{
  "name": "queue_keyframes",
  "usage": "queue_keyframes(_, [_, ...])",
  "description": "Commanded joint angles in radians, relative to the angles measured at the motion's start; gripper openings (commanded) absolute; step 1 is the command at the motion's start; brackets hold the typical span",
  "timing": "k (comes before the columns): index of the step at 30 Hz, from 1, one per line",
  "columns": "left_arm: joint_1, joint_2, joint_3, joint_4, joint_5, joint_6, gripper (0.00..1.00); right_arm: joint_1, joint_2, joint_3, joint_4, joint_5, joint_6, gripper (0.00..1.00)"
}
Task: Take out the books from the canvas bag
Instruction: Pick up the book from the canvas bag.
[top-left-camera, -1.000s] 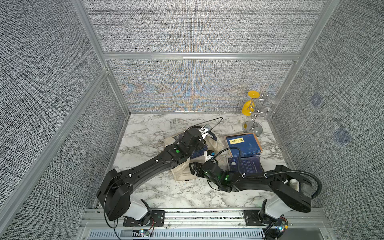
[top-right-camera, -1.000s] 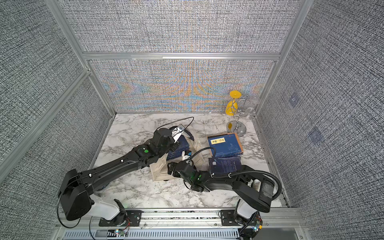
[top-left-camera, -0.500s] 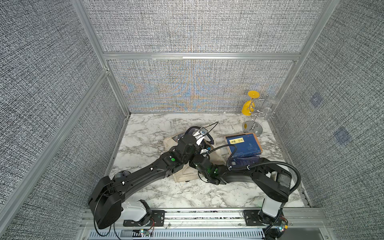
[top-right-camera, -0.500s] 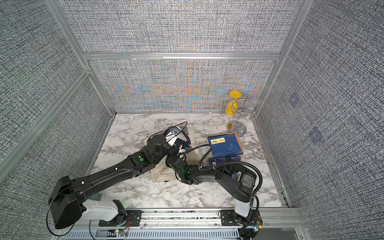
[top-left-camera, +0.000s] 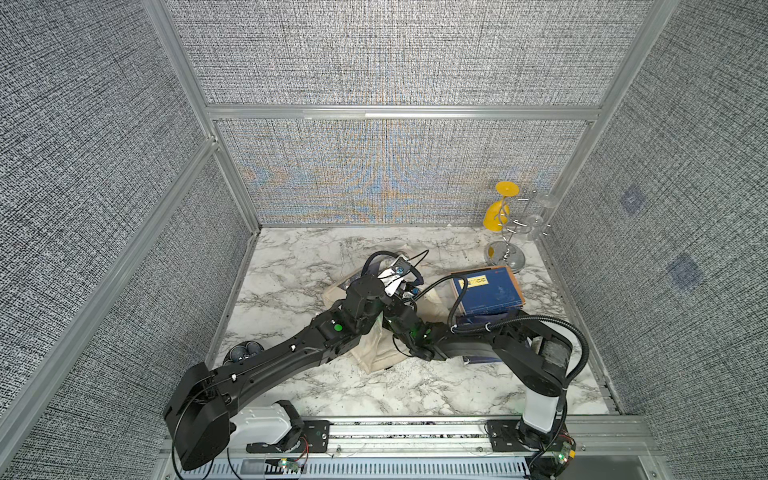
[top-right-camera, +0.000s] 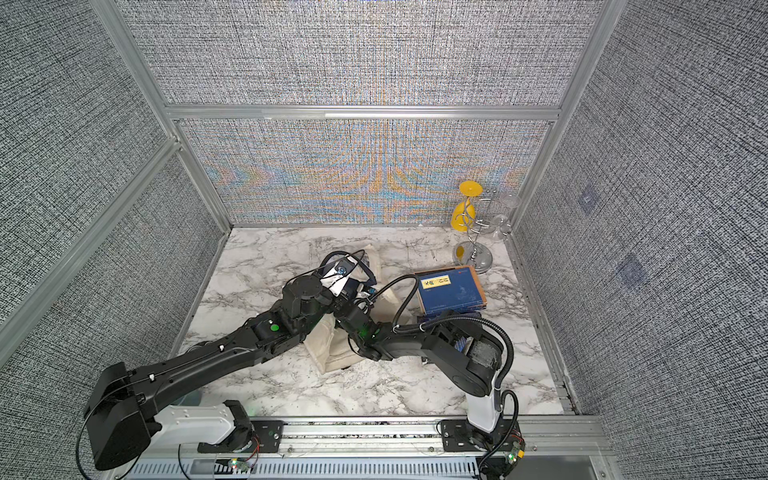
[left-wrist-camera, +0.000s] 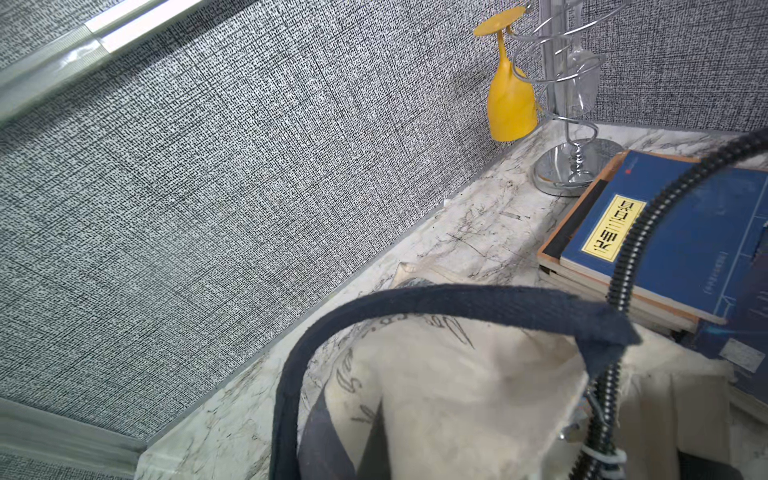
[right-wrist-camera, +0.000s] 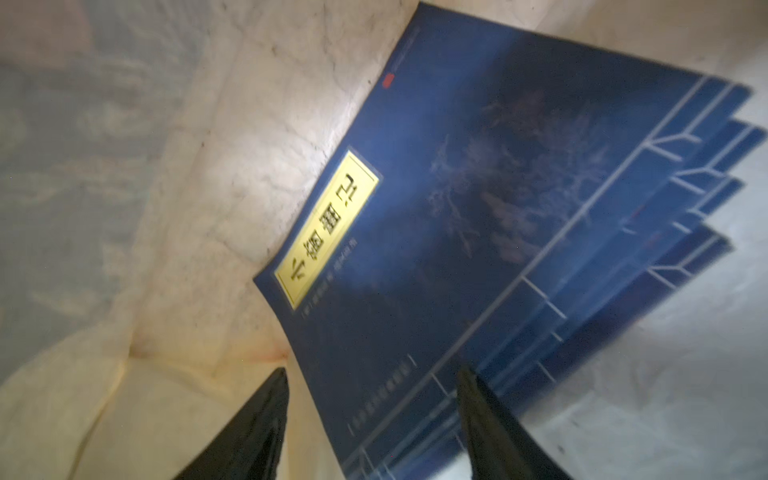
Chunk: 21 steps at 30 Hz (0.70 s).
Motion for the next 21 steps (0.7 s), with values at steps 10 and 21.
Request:
queue_keyframes(10, [-0.009,0.000,0.000,0.150,-0.024,0.046,0.00,0.023,-0.103,-0.095,-0.080,-0.010,0.112,0.66])
queue_keyframes(21, [-0.007,-0.005,-0.007,0.189,-0.058,0.009,0.00,0.068,-0.142,-0.238,0.046,0.074,0.187,0.72])
